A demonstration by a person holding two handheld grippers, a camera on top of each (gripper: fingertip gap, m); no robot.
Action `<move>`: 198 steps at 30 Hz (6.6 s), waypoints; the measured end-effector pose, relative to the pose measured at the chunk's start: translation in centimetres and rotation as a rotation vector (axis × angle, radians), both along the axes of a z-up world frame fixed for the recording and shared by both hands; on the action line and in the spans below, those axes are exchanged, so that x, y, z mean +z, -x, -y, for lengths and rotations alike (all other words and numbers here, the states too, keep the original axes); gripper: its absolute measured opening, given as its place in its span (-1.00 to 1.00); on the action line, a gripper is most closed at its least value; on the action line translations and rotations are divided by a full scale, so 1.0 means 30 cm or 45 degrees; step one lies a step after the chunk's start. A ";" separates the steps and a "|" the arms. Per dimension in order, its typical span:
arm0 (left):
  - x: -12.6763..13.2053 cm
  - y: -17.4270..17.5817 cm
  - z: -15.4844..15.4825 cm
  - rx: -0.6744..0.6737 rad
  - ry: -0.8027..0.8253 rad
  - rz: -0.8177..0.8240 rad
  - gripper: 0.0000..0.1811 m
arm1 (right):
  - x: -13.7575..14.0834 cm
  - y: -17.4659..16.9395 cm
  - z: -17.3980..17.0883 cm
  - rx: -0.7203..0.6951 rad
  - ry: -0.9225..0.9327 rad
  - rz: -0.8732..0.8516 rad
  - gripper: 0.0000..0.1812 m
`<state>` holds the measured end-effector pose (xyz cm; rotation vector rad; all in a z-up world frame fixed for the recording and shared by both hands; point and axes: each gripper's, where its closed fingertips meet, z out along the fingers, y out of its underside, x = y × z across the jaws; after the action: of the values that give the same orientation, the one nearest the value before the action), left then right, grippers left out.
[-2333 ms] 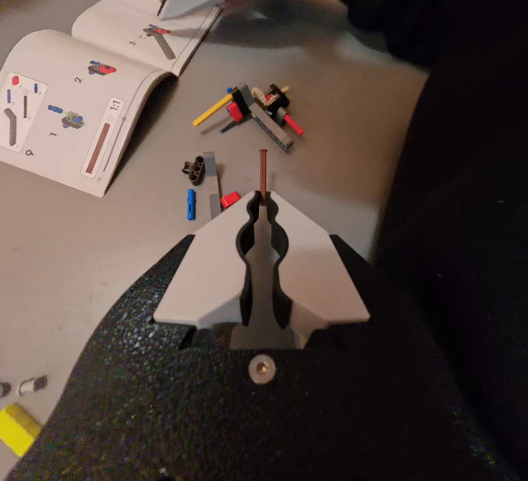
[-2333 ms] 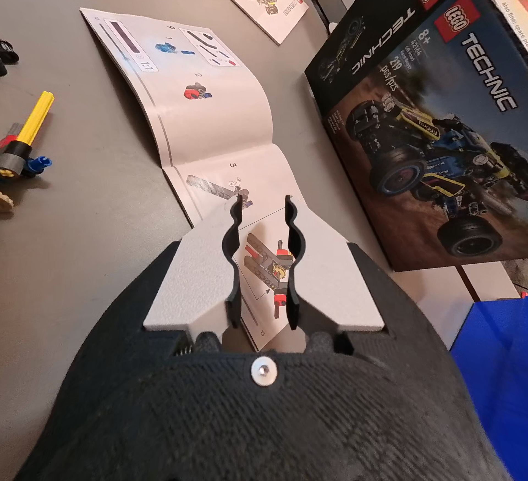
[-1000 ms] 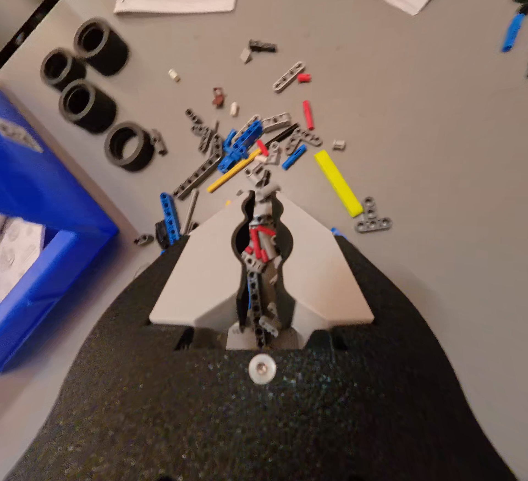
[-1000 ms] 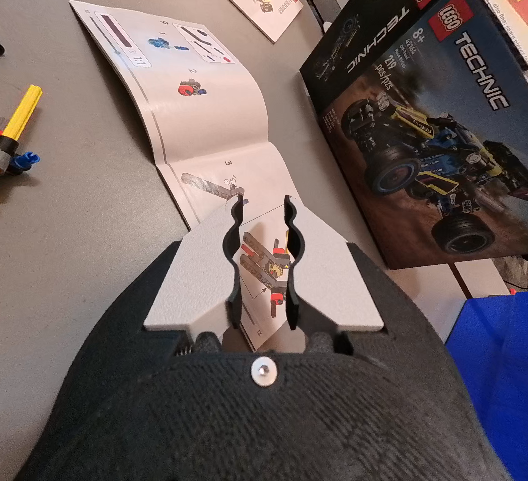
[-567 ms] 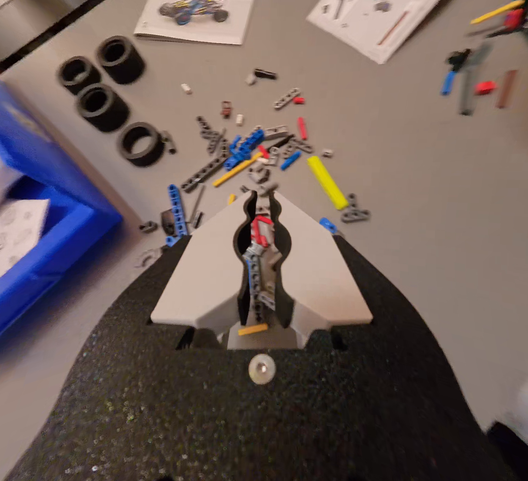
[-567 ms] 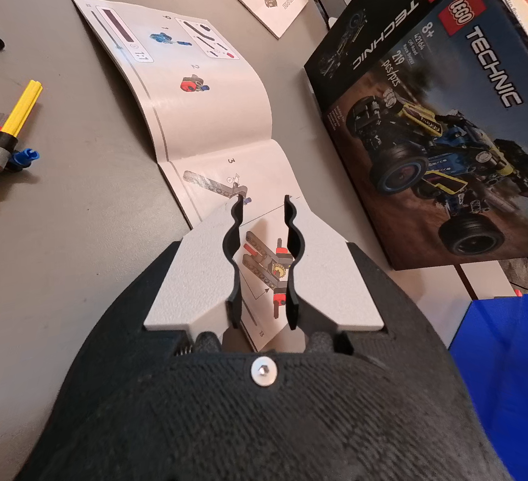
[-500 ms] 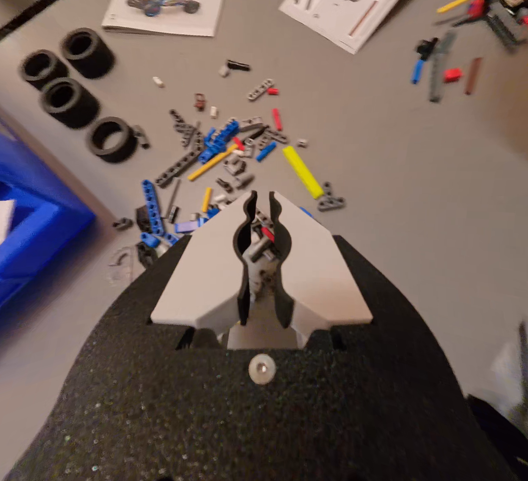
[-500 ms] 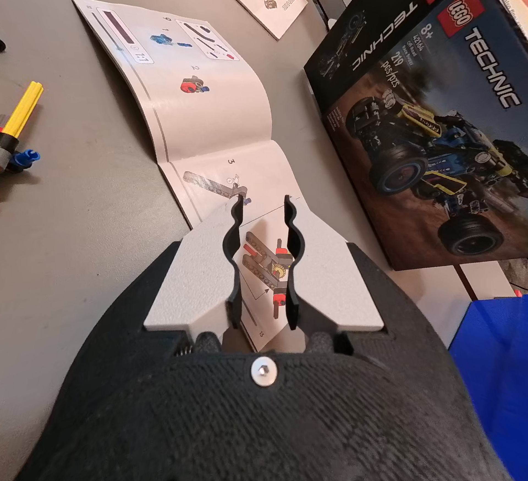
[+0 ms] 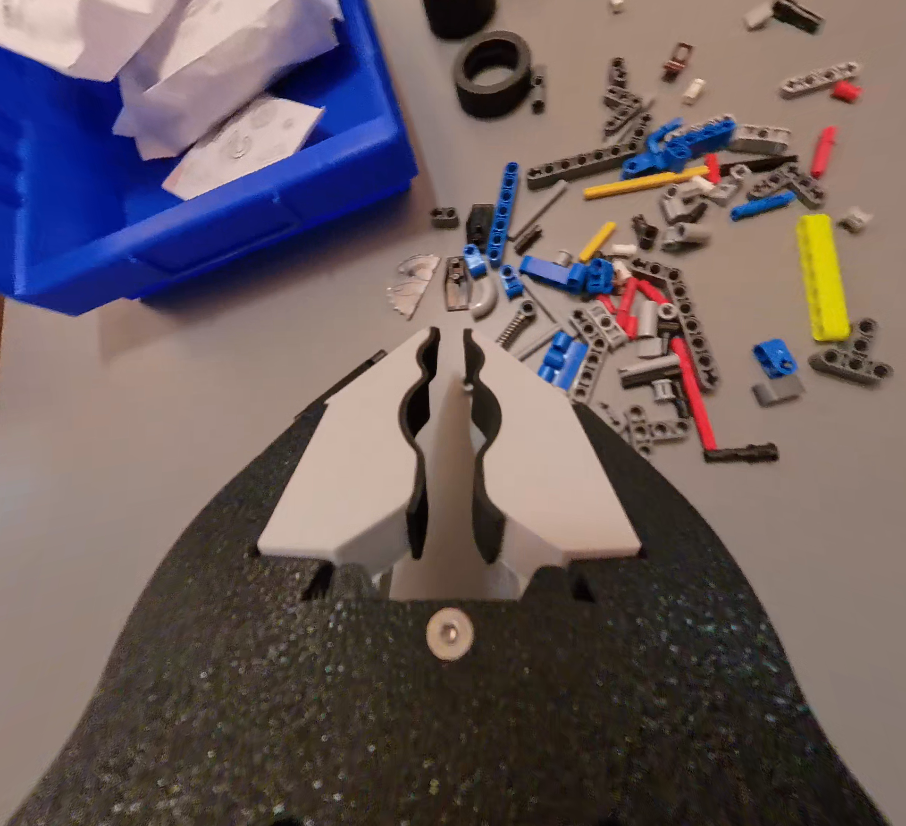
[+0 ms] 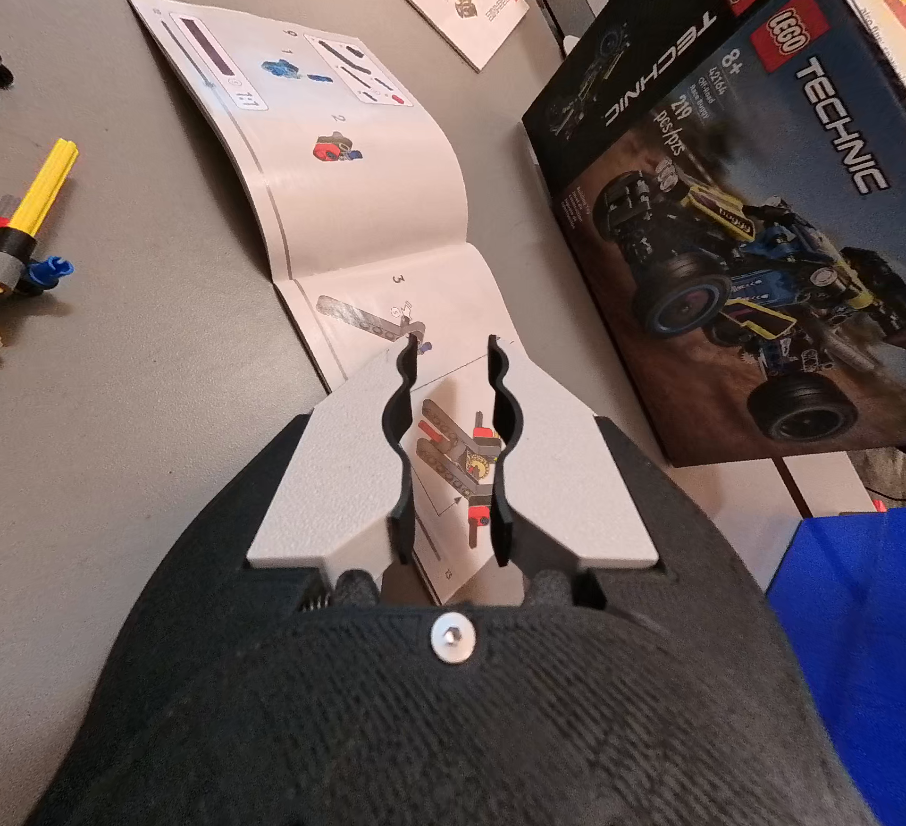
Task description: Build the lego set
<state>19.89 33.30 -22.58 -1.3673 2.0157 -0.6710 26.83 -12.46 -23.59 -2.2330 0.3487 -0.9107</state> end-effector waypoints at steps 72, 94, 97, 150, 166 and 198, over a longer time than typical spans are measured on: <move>-0.111 -0.211 0.375 -0.585 -0.061 -0.219 -0.93 | -0.026 -0.012 0.020 -0.018 0.028 -0.025 -0.71; 0.119 -0.005 0.788 -1.040 0.195 0.113 -0.97 | 0.019 0.010 -0.009 0.044 -0.058 -0.024 -0.66; 0.071 0.152 1.009 -1.301 0.301 0.032 -0.97 | 0.031 0.029 -0.029 0.088 -0.088 -0.043 -0.64; -0.090 0.103 1.066 -1.187 0.149 -0.167 -0.84 | 0.125 0.258 -0.073 0.228 -0.357 0.073 -0.78; -0.030 0.066 1.102 -1.355 -0.006 0.173 -0.92 | 0.128 0.271 -0.085 0.286 -0.423 0.007 -0.77; 0.295 0.275 1.221 -1.377 0.569 0.471 -0.76 | 0.381 0.497 -0.313 0.691 -1.096 -0.482 -0.94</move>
<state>11.64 -3.34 -13.72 -0.1595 2.2437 -1.7580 11.93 -3.05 -12.15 -1.5351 0.2190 -0.0026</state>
